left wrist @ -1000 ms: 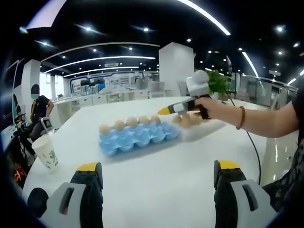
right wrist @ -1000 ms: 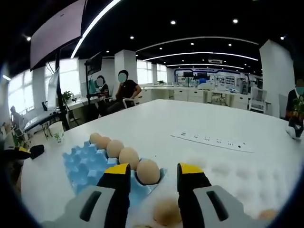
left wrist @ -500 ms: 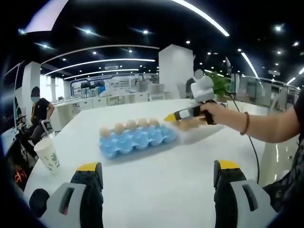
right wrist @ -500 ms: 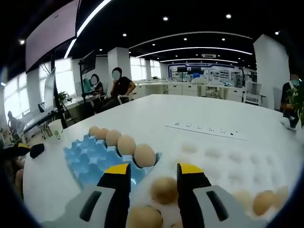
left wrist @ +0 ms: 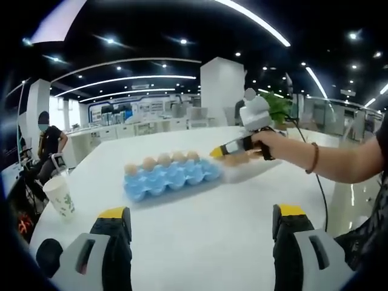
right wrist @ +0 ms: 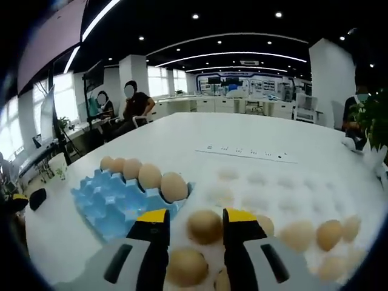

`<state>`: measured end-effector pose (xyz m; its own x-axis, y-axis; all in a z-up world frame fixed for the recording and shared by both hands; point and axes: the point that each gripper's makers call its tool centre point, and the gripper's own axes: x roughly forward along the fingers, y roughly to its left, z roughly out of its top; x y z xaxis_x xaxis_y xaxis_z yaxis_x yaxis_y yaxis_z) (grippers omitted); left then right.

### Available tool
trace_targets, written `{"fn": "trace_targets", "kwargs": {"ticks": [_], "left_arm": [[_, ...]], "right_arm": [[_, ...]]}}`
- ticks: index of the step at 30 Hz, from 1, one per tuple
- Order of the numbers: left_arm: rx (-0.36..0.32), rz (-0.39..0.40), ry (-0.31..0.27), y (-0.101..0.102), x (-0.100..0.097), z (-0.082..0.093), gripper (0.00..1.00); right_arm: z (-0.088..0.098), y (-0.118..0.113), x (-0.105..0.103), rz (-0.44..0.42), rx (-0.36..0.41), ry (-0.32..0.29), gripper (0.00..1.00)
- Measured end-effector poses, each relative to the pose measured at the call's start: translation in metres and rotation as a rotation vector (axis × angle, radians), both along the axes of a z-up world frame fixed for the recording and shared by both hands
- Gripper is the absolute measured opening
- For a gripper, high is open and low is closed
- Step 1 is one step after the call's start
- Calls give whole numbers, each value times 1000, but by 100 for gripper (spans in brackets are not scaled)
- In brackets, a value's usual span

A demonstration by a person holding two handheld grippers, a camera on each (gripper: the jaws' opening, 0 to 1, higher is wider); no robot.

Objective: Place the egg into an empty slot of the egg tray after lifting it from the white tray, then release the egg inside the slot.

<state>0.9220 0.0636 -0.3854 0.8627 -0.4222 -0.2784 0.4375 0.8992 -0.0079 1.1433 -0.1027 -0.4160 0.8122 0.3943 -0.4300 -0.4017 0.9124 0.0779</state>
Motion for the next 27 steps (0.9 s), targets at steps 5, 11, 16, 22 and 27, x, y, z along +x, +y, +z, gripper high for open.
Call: {"fn": "trace_targets", "kwargs": {"ticks": [5,11,16,22,27], "left_arm": [[2,1,8,0,-2,-4,99],[9,-3,8,-1,-3,-6,99],[20,-9,6,-2,-5,-7,99],[19,-16,-8,2,-4,-5,99],[27,-24,-5,3,-2,-8,99]], "right_arm": [[-7,0,3,-42,-51,37,33],[-12,-3,2,-118,-70,68,31],[-14,-2,2,-158,-96,83,33],[-15,-5,2,-176,-108,96,33],[-15,-8,4,-193,-82,92,29]]}}
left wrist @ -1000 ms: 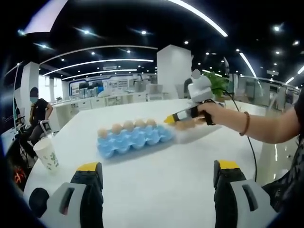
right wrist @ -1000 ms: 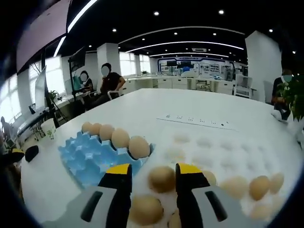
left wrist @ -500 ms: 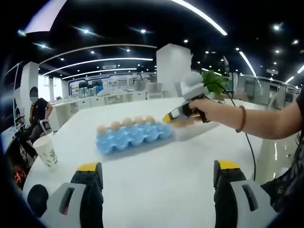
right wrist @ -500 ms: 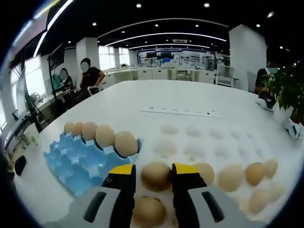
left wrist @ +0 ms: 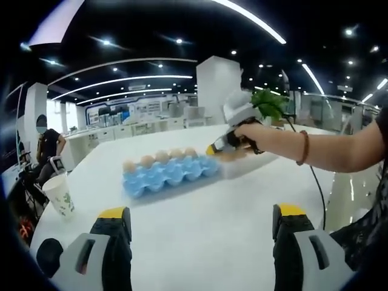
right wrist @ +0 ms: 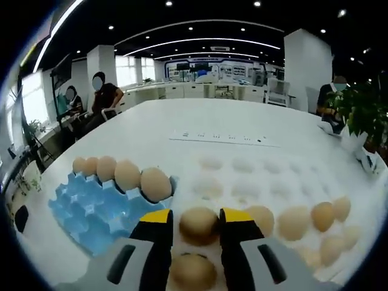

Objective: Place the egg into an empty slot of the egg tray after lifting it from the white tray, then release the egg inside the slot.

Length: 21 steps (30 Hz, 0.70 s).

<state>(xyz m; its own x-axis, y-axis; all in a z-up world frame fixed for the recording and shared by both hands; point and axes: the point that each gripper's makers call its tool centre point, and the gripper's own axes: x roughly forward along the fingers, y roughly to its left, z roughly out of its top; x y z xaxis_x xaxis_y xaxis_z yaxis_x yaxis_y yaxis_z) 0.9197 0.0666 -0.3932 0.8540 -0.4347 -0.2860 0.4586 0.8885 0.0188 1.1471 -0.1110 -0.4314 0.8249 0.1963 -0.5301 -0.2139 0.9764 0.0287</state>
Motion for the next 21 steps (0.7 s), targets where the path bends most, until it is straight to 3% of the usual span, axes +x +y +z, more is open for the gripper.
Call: {"fn": "trace_targets", "kwargs": {"ticks": [21], "left_arm": [[-18,-10,6,3,4,-11,99]], "right_arm": [[0,0,6,5,4,-37,26]]}}
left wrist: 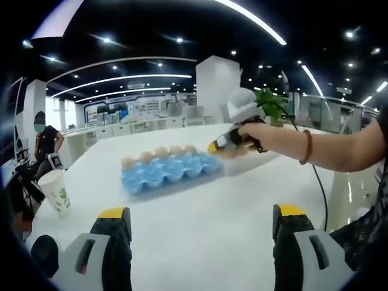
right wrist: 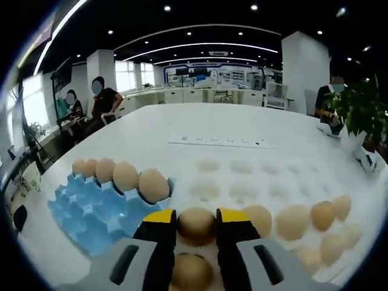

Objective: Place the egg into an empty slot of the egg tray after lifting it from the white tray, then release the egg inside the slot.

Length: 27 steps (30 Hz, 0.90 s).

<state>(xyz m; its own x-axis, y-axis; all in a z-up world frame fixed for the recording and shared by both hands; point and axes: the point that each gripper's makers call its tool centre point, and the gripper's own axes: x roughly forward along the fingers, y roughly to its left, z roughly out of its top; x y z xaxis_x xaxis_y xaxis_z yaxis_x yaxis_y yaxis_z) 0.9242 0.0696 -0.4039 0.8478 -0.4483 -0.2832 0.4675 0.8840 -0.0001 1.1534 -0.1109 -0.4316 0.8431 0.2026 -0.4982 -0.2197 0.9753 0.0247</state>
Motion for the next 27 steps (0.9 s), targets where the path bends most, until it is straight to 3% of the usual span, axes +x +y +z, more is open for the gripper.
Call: {"fn": "trace_targets", "kwargs": {"ticks": [15,27], "left_arm": [[-8,11,-1,4,0,0,99],[-18,20,-9,5,-1,3,99]], "right_arm": [[3,-2,-4,0,78,11,26],[20,1,-10,27,158,-56,26]]}}
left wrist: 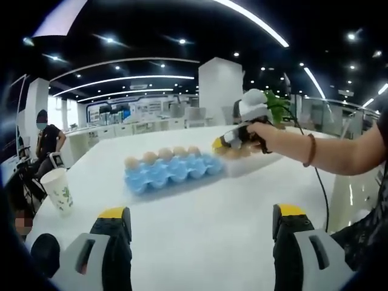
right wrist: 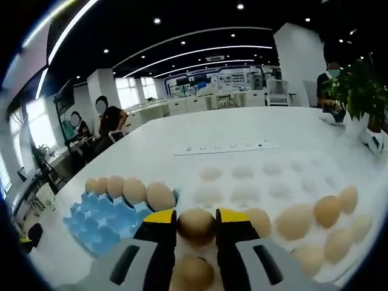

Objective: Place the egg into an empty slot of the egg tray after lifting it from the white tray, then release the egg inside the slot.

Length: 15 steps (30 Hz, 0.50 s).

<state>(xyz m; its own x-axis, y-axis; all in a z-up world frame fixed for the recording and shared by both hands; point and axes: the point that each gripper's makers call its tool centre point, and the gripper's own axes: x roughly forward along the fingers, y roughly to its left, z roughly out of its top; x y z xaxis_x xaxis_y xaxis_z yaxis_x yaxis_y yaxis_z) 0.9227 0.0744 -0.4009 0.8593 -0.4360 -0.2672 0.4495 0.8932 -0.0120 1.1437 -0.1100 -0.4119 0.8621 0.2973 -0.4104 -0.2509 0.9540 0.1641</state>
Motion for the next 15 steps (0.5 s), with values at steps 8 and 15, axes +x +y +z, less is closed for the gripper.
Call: {"fn": "trace_targets", "kwargs": {"ticks": [8,15], "left_arm": [[-18,-11,-3,-3,0,2,99],[-13,-5,6,-3,-1,-1,99]], "right_arm": [[10,7,-2,56,32,-57,26],[14,17,-1,113,23,-94,26]]}}
